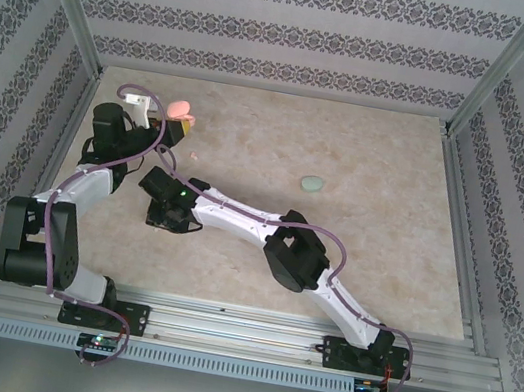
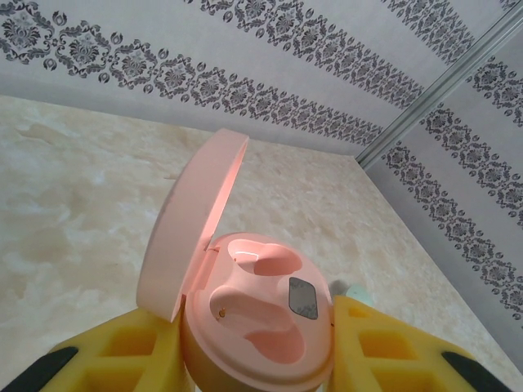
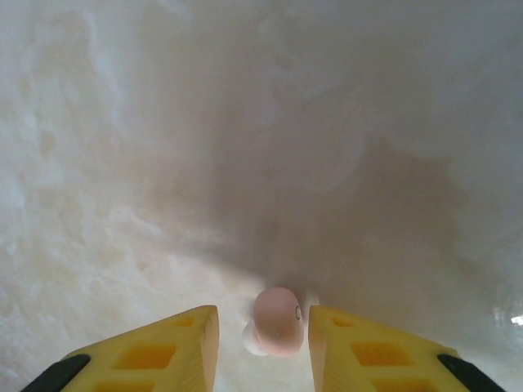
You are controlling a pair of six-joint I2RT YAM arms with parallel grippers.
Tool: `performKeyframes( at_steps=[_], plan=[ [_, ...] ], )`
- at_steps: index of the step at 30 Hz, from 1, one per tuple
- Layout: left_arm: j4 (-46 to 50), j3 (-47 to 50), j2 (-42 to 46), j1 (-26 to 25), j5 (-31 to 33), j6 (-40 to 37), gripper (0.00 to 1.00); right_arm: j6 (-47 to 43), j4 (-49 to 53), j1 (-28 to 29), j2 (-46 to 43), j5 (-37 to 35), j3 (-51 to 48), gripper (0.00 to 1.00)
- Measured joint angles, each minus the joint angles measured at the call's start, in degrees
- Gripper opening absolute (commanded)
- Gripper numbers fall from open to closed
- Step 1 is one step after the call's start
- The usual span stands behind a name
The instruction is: Insert wireless bluetooth earbuds into charging case
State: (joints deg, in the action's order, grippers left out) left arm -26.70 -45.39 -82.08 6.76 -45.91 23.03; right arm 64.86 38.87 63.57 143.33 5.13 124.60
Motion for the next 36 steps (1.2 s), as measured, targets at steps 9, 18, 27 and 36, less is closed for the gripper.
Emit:
performKeyframes(
  at_steps=[9,18,27,36],
  plan=[
    [-1.7,0.1,0.0,0.9,-0.3,1.5,0.21,1.2,1.9,-0.2,2.2,1.8,2.7,0.27],
    [-3.0,0.9,0.0,1.2,-0.7,1.7,0.21,1.5,2.9,-0.6,3.0,3.3,4.0,0.14],
    [-3.5,0.9,0.0,1.2,-2.4,1.9,0.21,-0.6,-3.2,-1.7,-5.0,3.1,-10.2,0.09],
    [-15.0,5.2,0.0,1.2,-6.4,5.2,0.20,-4.9,-4.0,-7.4,-27.5,-2.4,-35.3,0.09]
  ],
)
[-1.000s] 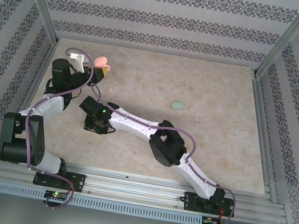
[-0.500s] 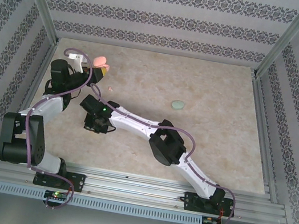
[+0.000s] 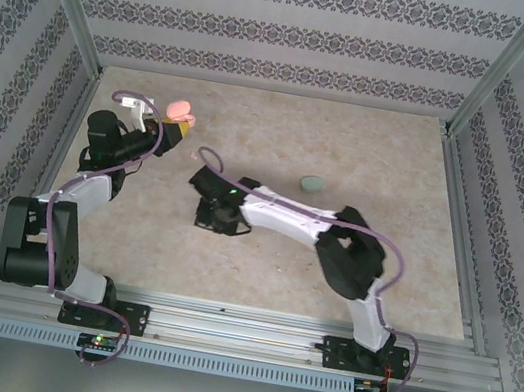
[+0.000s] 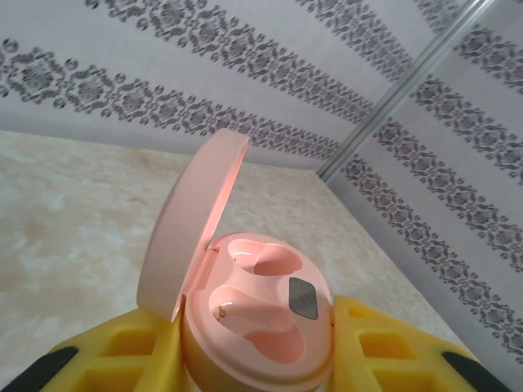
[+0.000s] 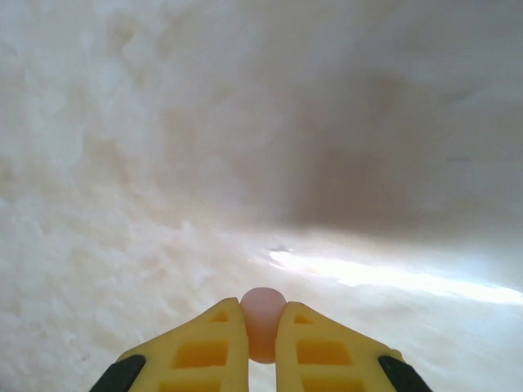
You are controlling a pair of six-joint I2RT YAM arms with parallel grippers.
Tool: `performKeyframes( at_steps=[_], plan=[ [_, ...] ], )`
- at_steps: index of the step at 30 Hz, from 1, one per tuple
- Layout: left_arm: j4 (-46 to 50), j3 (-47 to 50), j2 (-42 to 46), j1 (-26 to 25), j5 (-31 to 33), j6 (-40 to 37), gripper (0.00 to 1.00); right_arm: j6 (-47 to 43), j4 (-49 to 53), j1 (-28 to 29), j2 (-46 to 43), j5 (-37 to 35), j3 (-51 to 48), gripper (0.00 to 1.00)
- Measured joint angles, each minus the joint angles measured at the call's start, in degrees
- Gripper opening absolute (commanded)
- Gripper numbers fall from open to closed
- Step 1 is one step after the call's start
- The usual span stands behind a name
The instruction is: Insert wireless bluetooth earbuds into charging case
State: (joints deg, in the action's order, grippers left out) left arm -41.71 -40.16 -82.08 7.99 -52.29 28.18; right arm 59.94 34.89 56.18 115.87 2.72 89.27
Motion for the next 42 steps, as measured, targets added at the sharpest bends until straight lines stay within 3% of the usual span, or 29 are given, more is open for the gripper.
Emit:
performKeyframes(
  at_steps=[7,12,18,25,32,42],
  plan=[
    [-14.3,3.0,0.0,-3.4,-3.1,5.2,0.18,-5.1,4.1,-5.9,-18.1,-3.8,-3.8,0.09],
    [-19.9,3.7,0.7,-11.1,-3.6,5.2,0.18,-10.9,13.2,-7.0,-23.6,-7.7,7.1,0.08],
    [-14.4,3.9,5.5,-19.5,-3.4,-4.0,0.19,-16.0,20.3,-6.8,-23.5,-9.9,21.9,0.08],
    [-5.3,3.9,10.6,-21.7,-1.3,-13.3,0.19,-19.3,25.2,-3.7,-19.0,-10.9,32.1,0.08],
    [1.0,3.9,13.5,-23.0,0.7,-17.4,0.19,-20.1,27.1,-0.9,-14.5,-10.4,34.1,0.09],
    [4.5,3.9,15.5,-23.1,2.0,-19.1,0.20,-21.4,28.8,-0.9,-10.9,-10.4,36.3,0.09]
  ],
)
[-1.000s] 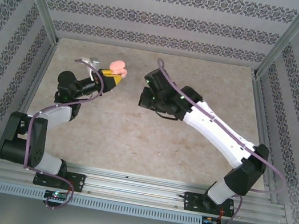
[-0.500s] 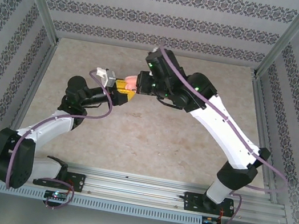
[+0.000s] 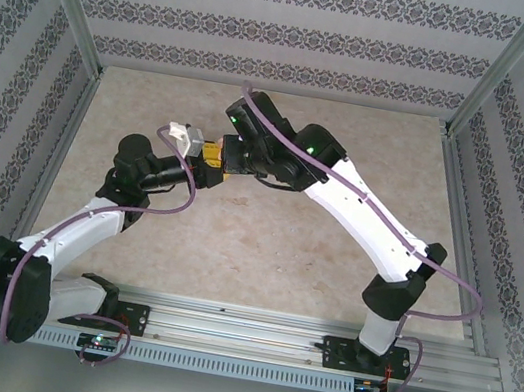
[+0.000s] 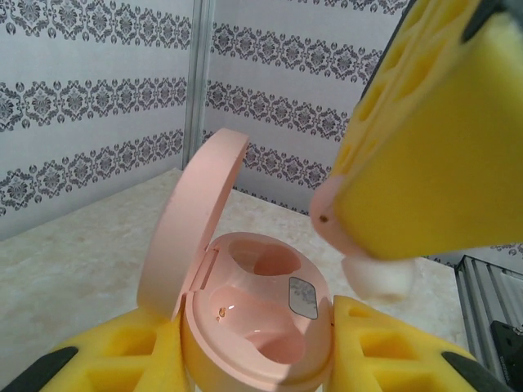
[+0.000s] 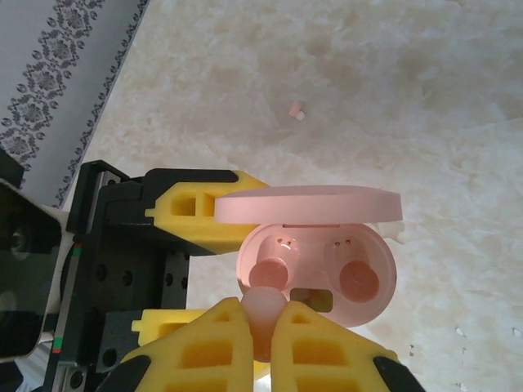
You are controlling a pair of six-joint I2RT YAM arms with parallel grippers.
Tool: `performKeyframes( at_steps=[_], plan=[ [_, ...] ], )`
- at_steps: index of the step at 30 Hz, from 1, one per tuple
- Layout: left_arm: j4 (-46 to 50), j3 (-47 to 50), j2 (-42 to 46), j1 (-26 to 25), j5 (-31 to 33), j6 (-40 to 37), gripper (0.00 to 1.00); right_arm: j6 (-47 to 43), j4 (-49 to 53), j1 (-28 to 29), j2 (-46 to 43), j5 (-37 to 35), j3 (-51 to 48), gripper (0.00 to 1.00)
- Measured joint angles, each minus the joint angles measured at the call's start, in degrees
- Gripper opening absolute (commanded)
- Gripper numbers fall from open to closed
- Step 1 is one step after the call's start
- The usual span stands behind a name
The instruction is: Insert wireless bluetooth earbuds into charging case
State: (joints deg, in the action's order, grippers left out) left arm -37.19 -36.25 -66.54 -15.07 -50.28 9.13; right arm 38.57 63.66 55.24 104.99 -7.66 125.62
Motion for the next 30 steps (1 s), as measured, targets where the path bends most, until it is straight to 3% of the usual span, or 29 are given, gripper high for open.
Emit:
performKeyframes(
  at_steps=[30],
  plan=[
    [2.8,-0.5,0.0,-0.7,0.0,-0.6,0.21,-2.4,3.0,-1.5,5.6,-0.5,4.0,0.11]
  ],
)
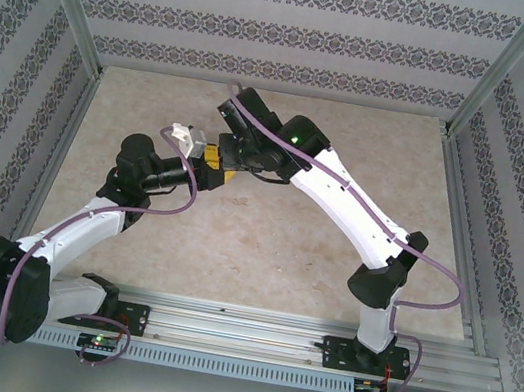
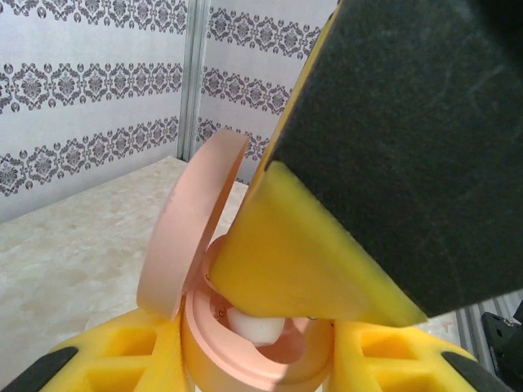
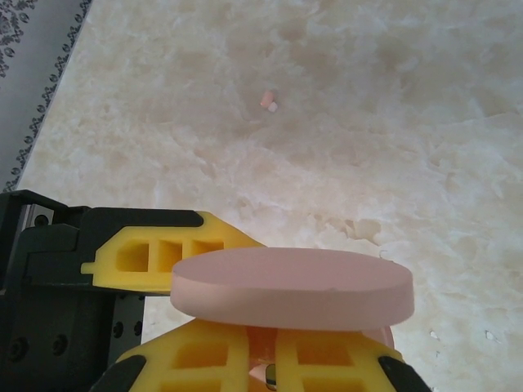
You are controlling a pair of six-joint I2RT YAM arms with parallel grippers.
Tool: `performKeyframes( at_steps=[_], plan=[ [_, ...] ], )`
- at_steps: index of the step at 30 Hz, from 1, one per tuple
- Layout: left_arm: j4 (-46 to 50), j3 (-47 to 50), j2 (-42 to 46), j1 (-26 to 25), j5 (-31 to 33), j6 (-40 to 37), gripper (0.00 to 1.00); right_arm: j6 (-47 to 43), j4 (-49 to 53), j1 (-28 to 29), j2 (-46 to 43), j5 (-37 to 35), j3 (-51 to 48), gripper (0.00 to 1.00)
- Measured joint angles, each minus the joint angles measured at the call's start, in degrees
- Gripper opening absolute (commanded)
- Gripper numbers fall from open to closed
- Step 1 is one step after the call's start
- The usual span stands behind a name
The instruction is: Insert wireless bluetooth earbuds into charging case
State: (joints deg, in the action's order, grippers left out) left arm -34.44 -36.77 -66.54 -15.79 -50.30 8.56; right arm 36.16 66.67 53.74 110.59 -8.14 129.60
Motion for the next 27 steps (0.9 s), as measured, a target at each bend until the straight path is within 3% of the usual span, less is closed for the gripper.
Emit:
performKeyframes(
  at_steps=[4,7,11,27],
  plan=[
    [0.6,0.0,0.0,0.0,0.0,-0.1,0.22,-0.2,0.4,0.0,0.3,0.0,0.0,0.15],
    [0.8,0.0,0.0,0.0,0.0,-0.4,0.23,-0.3,0.5,0.0,0.5,0.1,0.0,0.27],
    [0.8,0.0,0.0,0.0,0.0,-0.7,0.23,-0.1,0.4,0.0,0.5,0.7,0.0,0.34],
    [1.0,0.0,-0.2,0.0,0.0,-0.8,0.25,0.9,-1.2,-0.9,-0.2,5.4,0.0,0.42]
  ],
)
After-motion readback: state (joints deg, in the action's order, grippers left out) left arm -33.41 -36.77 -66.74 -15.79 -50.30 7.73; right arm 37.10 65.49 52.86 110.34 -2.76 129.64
